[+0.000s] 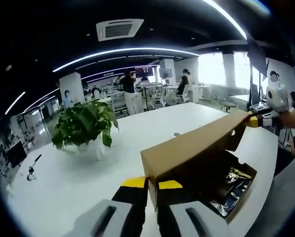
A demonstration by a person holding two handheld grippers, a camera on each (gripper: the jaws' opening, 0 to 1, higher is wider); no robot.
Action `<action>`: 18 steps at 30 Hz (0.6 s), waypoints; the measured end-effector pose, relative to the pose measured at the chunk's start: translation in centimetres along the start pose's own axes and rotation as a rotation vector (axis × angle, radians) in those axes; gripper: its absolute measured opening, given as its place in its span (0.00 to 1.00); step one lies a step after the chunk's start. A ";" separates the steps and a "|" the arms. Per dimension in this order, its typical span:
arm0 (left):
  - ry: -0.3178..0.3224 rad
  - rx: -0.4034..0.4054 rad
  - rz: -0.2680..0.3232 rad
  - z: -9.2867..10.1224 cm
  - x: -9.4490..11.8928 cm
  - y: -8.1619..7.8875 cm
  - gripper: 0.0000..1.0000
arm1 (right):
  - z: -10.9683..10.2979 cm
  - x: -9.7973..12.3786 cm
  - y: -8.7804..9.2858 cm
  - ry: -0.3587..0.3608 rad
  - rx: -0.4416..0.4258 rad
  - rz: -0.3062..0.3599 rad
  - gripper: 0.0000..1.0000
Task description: Operate the shoe box by opening the lid, removing the specified soft item, and placing it in the target area until the item is outside and the box remains undamaged.
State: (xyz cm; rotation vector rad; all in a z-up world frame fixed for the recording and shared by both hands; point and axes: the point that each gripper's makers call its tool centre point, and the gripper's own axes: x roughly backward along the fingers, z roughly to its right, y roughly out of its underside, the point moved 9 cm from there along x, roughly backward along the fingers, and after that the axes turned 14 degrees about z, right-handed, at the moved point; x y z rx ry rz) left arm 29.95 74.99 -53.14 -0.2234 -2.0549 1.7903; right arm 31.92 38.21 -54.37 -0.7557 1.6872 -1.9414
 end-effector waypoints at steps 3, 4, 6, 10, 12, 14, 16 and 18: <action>-0.002 0.007 0.004 -0.2 -0.3 -0.1 0.05 | 0.4 0.0 0.1 0.019 0.014 0.009 0.11; -0.003 0.009 0.004 -0.3 -0.4 -0.1 0.05 | 0.6 -0.1 0.2 0.023 0.006 0.007 0.11; -0.003 0.012 0.005 -0.3 -0.6 -0.2 0.05 | 0.8 -0.1 0.6 0.032 -0.002 -0.015 0.12; -0.008 0.021 0.007 -0.6 -1.0 -0.2 0.04 | 1.0 -0.1 1.1 0.038 -0.021 -0.019 0.12; -0.013 0.024 0.008 -0.8 -1.3 -0.3 0.04 | 0.9 0.0 1.4 0.036 -0.020 -0.030 0.11; -0.019 0.026 0.008 -0.8 -1.6 -0.3 0.04 | 0.9 0.0 1.9 0.036 -0.025 -0.045 0.11; -0.025 0.030 0.009 -1.0 -2.0 -0.4 0.04 | 0.9 0.0 2.3 0.038 -0.031 -0.053 0.11; -0.031 0.036 0.011 -1.2 -2.4 -0.4 0.04 | 0.9 0.0 2.8 0.040 -0.035 -0.063 0.10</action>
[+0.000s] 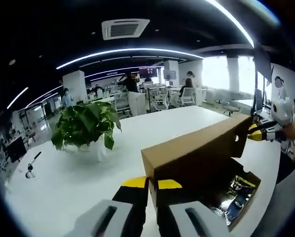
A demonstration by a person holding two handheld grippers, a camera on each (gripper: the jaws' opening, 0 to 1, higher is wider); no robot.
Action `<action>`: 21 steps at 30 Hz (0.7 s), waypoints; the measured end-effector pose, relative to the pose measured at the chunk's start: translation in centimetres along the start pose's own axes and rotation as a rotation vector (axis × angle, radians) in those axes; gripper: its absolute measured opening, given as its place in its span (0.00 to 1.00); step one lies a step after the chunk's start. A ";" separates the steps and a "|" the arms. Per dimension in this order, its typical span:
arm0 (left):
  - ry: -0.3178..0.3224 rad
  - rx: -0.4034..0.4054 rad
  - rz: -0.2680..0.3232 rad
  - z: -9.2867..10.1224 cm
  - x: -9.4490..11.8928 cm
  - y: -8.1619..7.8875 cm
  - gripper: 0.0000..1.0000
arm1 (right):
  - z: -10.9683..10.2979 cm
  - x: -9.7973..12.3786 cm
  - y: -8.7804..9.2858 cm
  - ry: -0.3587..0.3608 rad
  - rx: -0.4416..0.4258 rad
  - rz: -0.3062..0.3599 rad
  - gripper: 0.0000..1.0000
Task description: Operate the shoe box by opening the lid, removing the specified soft item, and placing it in the target area until the item is outside and the box remains undamaged.
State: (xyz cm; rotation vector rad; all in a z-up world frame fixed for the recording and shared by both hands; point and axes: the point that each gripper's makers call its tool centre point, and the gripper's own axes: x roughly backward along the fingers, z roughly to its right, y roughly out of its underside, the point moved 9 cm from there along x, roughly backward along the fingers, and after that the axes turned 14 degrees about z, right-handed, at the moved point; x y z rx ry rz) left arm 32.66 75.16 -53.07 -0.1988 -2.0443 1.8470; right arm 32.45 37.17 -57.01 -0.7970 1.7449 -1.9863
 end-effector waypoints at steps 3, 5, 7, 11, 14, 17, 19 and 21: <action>-0.008 0.012 0.003 -0.1 -0.4 0.0 0.04 | -0.1 -0.1 0.7 0.001 -0.006 -0.014 0.10; -0.013 0.016 0.005 -0.2 -0.7 0.0 0.04 | -0.1 -0.2 1.1 0.002 -0.013 -0.024 0.10; -0.015 0.019 0.006 -0.3 -0.8 0.0 0.04 | 0.0 -0.3 1.4 0.002 -0.015 -0.030 0.10; -0.019 0.028 0.010 -0.5 -1.2 0.1 0.04 | 0.0 -0.5 2.3 0.000 -0.019 -0.052 0.10; -0.022 0.031 0.010 -0.6 -1.5 0.0 0.04 | 0.0 -0.9 3.0 -0.003 -0.017 -0.069 0.09; -0.026 0.035 0.010 -0.8 -1.8 0.0 0.04 | 0.1 -1.2 3.3 -0.003 -0.025 -0.079 0.09; -0.030 0.036 0.010 -0.9 -2.1 0.1 0.04 | 0.1 -1.5 3.5 -0.001 -0.027 -0.082 0.08; -0.032 0.037 0.009 -0.9 -2.3 0.1 0.04 | 0.1 -1.8 3.7 0.000 -0.030 -0.086 0.08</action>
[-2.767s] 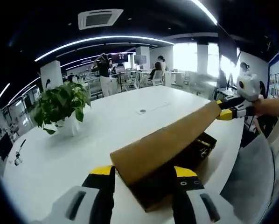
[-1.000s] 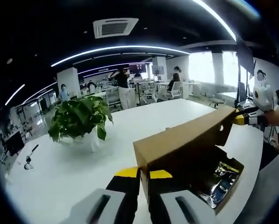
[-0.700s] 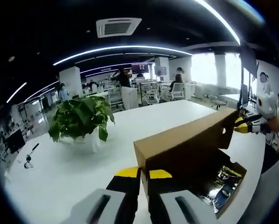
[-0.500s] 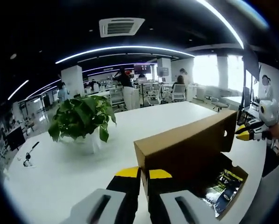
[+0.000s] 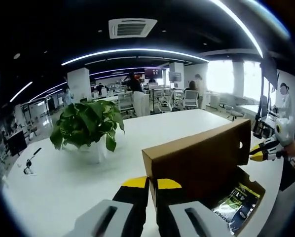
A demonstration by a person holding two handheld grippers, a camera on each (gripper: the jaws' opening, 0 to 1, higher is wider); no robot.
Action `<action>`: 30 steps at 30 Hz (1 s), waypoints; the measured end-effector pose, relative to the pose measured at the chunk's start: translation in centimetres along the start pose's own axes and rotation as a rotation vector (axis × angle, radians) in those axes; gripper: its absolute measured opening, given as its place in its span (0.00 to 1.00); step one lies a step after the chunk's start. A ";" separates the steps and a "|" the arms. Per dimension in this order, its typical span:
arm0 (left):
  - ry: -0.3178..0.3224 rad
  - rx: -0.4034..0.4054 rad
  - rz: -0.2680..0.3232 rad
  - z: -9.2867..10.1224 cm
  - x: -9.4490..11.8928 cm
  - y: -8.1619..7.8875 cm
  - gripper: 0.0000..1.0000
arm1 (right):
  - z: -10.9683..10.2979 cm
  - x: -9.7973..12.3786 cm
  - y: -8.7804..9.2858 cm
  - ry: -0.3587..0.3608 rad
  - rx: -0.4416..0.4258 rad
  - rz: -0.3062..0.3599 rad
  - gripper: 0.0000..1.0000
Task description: Operate the shoe box by opening the lid, removing the specified soft item, and placing it in the target area until the item is outside and the box remains undamaged.
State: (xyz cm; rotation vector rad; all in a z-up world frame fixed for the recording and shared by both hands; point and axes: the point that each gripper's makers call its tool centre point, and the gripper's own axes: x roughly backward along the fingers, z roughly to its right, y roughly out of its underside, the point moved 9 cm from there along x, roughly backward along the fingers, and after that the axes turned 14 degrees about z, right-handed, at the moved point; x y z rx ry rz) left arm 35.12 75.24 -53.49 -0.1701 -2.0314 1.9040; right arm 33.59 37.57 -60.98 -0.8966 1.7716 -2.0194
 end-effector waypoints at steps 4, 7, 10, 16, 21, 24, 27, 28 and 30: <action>-0.004 0.006 -0.002 -0.2 -0.5 0.1 0.04 | 0.0 -0.7 0.3 -0.001 0.009 -0.010 0.07; -0.006 0.009 -0.002 -0.4 -0.8 0.1 0.04 | 0.1 -1.2 0.4 0.002 0.007 -0.010 0.05; -0.008 0.016 -0.003 -0.5 -1.2 0.2 0.03 | 0.2 -1.7 0.5 0.003 0.003 -0.013 0.04; -0.010 0.020 -0.004 -0.7 -1.7 0.3 0.04 | 0.3 -2.3 0.6 0.005 0.004 -0.017 0.03; -0.015 0.025 -0.005 -0.9 -2.3 0.4 0.04 | 0.5 -2.5 0.6 0.006 0.020 -0.020 0.02; -0.016 0.029 -0.007 -1.0 -2.7 0.5 0.04 | 0.6 -2.6 0.6 0.005 0.031 -0.021 0.02; -0.017 0.030 -0.010 -1.1 -3.0 0.6 0.04 | 0.7 -2.7 0.6 0.004 0.047 -0.020 0.01; -0.018 0.031 -0.010 -1.1 -3.1 0.6 0.04 | 0.7 -2.7 0.6 0.004 0.055 -0.019 0.01; -0.020 0.031 -0.011 -1.1 -3.4 0.7 0.04 | 0.7 -2.8 0.6 0.004 0.066 -0.019 0.01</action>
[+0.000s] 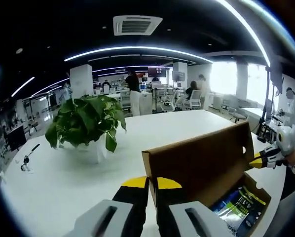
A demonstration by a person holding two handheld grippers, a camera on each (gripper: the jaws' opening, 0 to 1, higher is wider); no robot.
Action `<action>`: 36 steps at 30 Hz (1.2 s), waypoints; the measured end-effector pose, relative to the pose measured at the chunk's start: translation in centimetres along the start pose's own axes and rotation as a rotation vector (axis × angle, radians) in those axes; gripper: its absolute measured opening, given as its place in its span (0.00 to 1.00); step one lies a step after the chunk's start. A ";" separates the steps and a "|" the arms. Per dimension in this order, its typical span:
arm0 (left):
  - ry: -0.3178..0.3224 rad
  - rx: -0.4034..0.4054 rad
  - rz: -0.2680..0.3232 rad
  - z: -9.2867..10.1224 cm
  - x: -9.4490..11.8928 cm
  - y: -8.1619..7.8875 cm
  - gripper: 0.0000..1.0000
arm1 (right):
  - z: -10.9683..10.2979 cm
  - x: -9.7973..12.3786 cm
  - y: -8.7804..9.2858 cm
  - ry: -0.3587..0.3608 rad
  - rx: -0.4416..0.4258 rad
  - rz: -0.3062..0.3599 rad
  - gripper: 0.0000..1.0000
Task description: Operate the shoe box by opening the lid, removing the specified soft item, and placing it in the target area until the item is outside and the box remains undamaged.
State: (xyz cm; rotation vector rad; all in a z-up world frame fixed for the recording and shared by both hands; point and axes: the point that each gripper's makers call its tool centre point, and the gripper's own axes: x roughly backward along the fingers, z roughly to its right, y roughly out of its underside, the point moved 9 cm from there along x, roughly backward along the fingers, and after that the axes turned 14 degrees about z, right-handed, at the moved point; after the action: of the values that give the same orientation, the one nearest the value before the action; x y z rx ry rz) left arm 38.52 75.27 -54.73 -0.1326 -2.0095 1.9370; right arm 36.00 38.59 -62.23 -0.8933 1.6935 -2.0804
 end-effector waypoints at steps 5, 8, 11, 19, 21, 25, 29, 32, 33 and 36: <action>-0.006 0.012 -0.006 -0.2 -0.6 0.3 0.05 | 0.1 -0.1 0.0 -0.002 0.026 0.003 0.01; -0.011 0.015 -0.009 -0.1 -0.6 0.6 0.05 | 0.1 -0.2 0.0 -0.005 0.046 0.005 0.01; -0.025 0.028 -0.014 0.0 -0.5 1.3 0.06 | 0.0 -0.3 -0.1 -0.007 0.062 0.004 0.01; -0.043 0.057 -0.046 0.2 0.4 3.2 0.07 | 0.2 -0.5 -0.1 -0.013 0.077 0.000 0.02; -0.045 0.062 -0.054 0.4 0.7 3.6 0.07 | 0.3 -0.7 -0.1 -0.013 0.076 -0.002 0.02; -0.047 0.076 -0.073 0.6 1.2 4.4 0.07 | 0.4 -0.9 -0.1 -0.016 0.077 -0.006 0.02; -0.047 0.092 -0.093 0.9 1.6 5.1 0.07 | 0.6 -1.0 -0.1 -0.019 0.076 -0.008 0.02; -0.049 0.095 -0.107 1.2 1.8 5.5 0.06 | 0.7 -1.1 -0.1 -0.021 0.074 -0.010 0.02; -0.048 0.099 -0.111 1.3 1.9 5.7 0.06 | 0.7 -1.2 -0.1 -0.021 0.074 -0.011 0.02; -0.049 0.106 -0.123 1.6 2.0 6.1 0.06 | 0.8 -1.3 -0.1 -0.021 0.072 -0.013 0.02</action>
State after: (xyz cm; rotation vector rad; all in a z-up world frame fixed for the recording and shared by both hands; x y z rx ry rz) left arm 35.11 74.72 -60.34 0.0638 -1.8921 1.9813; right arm 37.48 38.78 -62.38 -0.9028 1.5956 -2.1182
